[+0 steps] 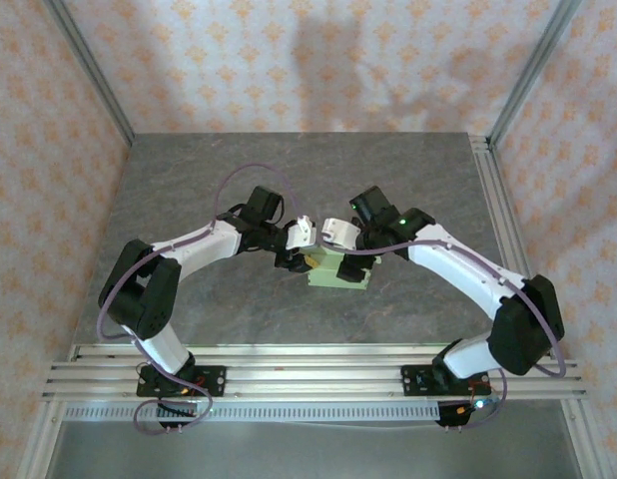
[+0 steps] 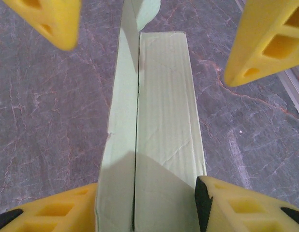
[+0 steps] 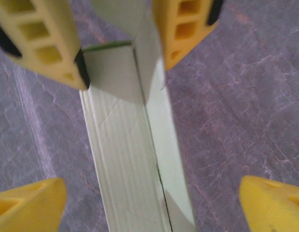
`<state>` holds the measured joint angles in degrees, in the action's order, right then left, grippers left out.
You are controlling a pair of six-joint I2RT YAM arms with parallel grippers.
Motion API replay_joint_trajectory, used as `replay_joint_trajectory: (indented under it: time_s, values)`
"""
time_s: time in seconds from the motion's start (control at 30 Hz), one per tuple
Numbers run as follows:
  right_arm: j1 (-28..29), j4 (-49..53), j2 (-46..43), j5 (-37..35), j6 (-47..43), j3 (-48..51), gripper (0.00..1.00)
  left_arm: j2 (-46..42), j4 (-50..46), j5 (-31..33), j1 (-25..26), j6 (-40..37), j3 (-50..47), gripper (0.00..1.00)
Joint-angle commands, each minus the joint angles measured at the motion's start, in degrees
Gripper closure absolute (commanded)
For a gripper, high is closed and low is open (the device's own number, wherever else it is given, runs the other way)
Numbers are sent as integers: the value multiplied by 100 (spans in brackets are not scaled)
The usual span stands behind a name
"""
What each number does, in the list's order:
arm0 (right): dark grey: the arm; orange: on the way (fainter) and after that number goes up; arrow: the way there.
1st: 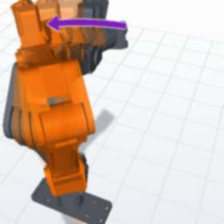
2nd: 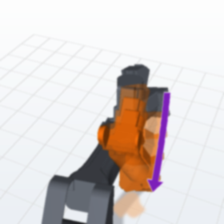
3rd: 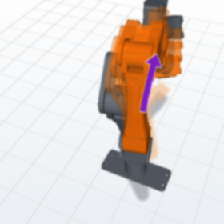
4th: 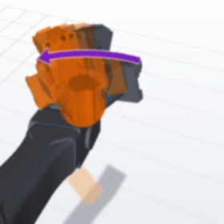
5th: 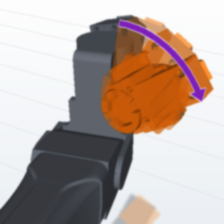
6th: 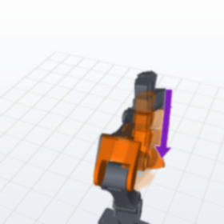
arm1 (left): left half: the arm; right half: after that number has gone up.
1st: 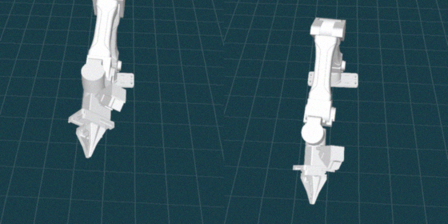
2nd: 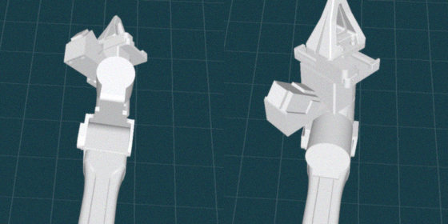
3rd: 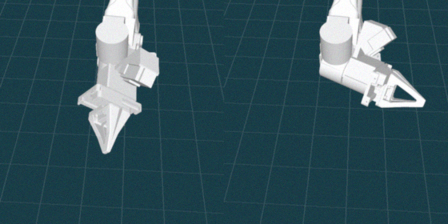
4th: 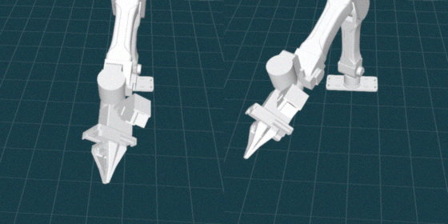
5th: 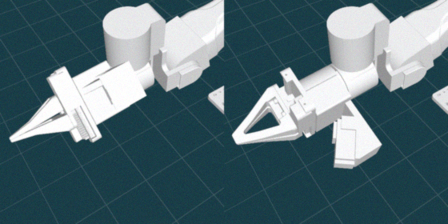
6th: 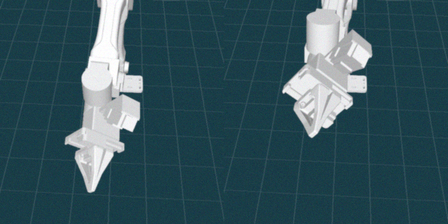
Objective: Fold the paper box
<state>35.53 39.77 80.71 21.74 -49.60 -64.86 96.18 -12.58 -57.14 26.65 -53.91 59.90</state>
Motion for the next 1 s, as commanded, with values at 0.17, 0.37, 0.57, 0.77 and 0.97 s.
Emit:
replay_joint_trajectory:
  time_s: [0.17, 0.37, 0.57, 0.77, 0.97]
  values:
    - [-204, -1304, -816, -451, 2382, 448, 1, 100, -147, 111, 49, 4, 30, 47]
    - [-474, -403, -836, -1321, 3853, 394, 25, 91, -226, 166, 54, 1, 13, 48]
    - [-644, 520, -715, -1352, 4004, 184, 45, 181, -349, 274, 59, -13, 65, 48]
    - [-706, 794, -662, -1074, 3477, 211, 57, 243, -398, 316, 58, -10, 118, 48]
    - [-749, 627, -889, -800, 3199, 293, 51, 248, -436, 371, 59, -9, 129, 48]
